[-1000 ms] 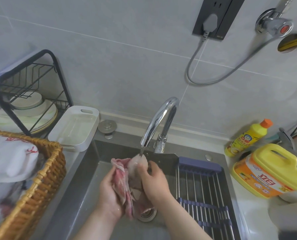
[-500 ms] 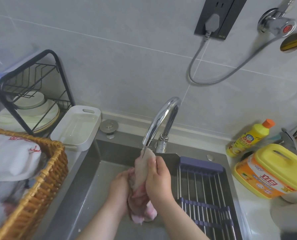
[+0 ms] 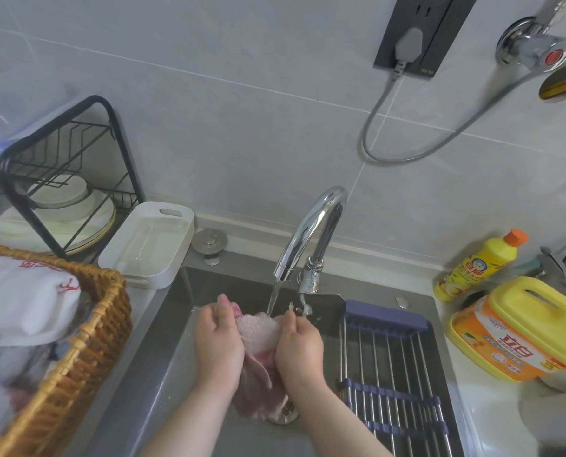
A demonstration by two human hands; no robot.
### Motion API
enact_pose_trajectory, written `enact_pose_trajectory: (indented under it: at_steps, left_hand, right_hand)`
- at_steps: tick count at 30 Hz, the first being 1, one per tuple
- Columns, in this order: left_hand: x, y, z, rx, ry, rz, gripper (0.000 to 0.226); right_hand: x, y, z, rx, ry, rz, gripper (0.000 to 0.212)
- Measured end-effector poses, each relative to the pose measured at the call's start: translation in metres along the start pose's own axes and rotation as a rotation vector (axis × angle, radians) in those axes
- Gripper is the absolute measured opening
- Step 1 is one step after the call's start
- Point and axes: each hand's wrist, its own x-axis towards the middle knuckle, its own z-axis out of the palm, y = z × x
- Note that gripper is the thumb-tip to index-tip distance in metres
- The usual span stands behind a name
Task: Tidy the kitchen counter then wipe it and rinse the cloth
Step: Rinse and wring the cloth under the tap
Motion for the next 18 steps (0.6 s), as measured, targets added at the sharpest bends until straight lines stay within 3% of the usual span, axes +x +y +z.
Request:
enact_pose_trajectory:
  at_steps: [3,8,11,16,18]
  left_hand:
    - [0.000,0.002,-0.002,-0.058,-0.110,-0.063,0.024]
    - [0.001,0.005,-0.004,-0.363,-0.326,-0.325,0.017]
    - [0.003,0.008,-0.007,-0.368,-0.277,-0.369,0.010]
    - [0.008,0.009,-0.013,-0.498,-0.298,-0.555,0.015]
    - [0.006,0.012,-0.012,-0.493,-0.344,-0.532,0.011]
  right_hand:
    - [0.006,-0.001,-0.006,0.044,0.071,0.053,0.049]
    - [0.011,-0.008,-0.018,0.283,0.003,0.069,0.025]
    - [0.013,-0.009,-0.021,0.332,-0.081,0.104,0.021]
    - [0.016,-0.004,-0.021,0.227,-0.074,0.101,0.016]
    - [0.012,-0.003,-0.021,0.105,-0.090,0.061,0.020]
